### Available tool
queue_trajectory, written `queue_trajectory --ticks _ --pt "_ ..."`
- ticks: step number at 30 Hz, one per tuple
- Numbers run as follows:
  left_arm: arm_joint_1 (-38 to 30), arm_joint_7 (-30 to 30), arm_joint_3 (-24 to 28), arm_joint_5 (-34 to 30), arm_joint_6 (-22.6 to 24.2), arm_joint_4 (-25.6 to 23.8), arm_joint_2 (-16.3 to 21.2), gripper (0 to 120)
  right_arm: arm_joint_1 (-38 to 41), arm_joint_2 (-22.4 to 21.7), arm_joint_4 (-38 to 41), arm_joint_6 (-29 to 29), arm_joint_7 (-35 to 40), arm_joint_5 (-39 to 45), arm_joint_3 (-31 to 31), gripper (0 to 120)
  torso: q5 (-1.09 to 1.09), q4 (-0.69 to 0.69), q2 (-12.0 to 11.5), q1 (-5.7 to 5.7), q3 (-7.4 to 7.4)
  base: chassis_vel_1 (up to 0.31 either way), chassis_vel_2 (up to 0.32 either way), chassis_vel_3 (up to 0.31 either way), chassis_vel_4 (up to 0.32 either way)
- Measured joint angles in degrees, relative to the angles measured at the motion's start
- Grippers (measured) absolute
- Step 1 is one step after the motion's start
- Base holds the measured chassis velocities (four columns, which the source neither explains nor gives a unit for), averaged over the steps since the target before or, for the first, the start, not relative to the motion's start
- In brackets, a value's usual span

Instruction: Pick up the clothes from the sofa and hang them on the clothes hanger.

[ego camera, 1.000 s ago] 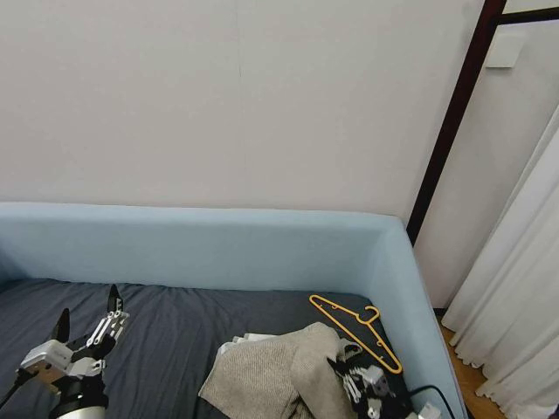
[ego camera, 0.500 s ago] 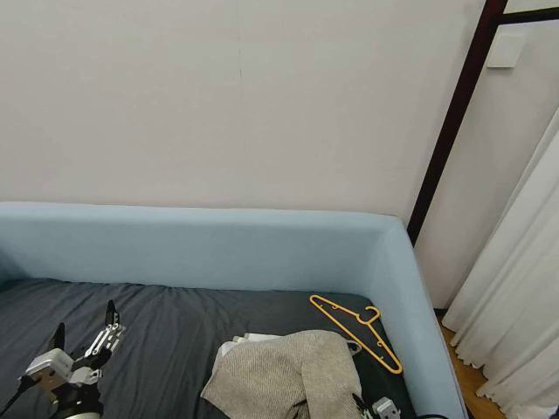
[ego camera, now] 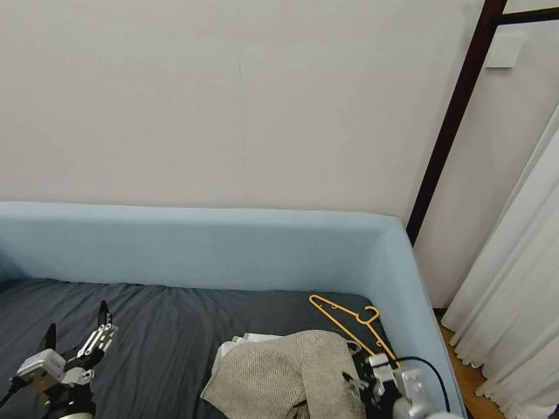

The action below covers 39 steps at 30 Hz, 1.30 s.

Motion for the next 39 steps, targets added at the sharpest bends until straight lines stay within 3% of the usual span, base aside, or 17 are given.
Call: queue_trajectory --ticks 4,10,15,18,21,29,39 --pt "0.16 -0.01 -0.04 0.01 -0.02 -0.08 -0.01 100 4.99 4.09 -10.68 2.62 -7.63 -3.0 -2.35 98 0.01 -0.01 0.0 0.0 0.01 0.0 0.0 0.0 0.0" --pt "0.45 0.0 -0.08 0.16 -0.02 -0.27 -0.33 100 9.49 9.97 -24.35 6.03 -17.38 -9.58 -3.74 100 0.0 -0.03 0.0 0.0 0.0 0.0 0.0 0.0 0.0" --pt "0.68 0.0 -0.34 0.2 -0.07 -0.62 -0.55 100 11.67 12.87 -30.05 7.16 -18.76 -12.35 -3.77 100 0.01 -0.01 0.0 0.0 0.0 0.0 0.0 0.0 0.0" --pt "0.69 0.0 -0.52 0.21 -0.08 -0.92 -0.71 100 12.22 13.26 -30.91 4.8 -17.76 -12.66 -3.88 100 0.0 -0.02 0.0 0.0 0.0 0.0 0.0 0.0 0.0" --pt "0.64 0.0 -0.52 0.23 -0.07 -0.94 -0.9 100 12.19 13.14 -30.4 2.32 -17.28 -10.83 -3.91 95 0.0 -0.03 0.0 0.0 0.0 0.0 0.0 0.0 0.0" --pt "0.49 0.02 -0.11 0.46 -0.08 -1.02 -1.2 100 11.1 12.87 -30.31 0.72 -18.06 -11.39 -3.67 64 0.0 -0.02 0.0 0.0 0.0 0.0 0.0 0.0 0.0" --pt "0.4 0.02 0.06 0.58 -0.11 -0.67 -0.8 100 9.18 12.02 -28.82 6.79 -21.34 -13.66 -3.45 29 0.0 -0.02 0.0 0.0 -0.01 0.0 0.0 0.0 0.0"
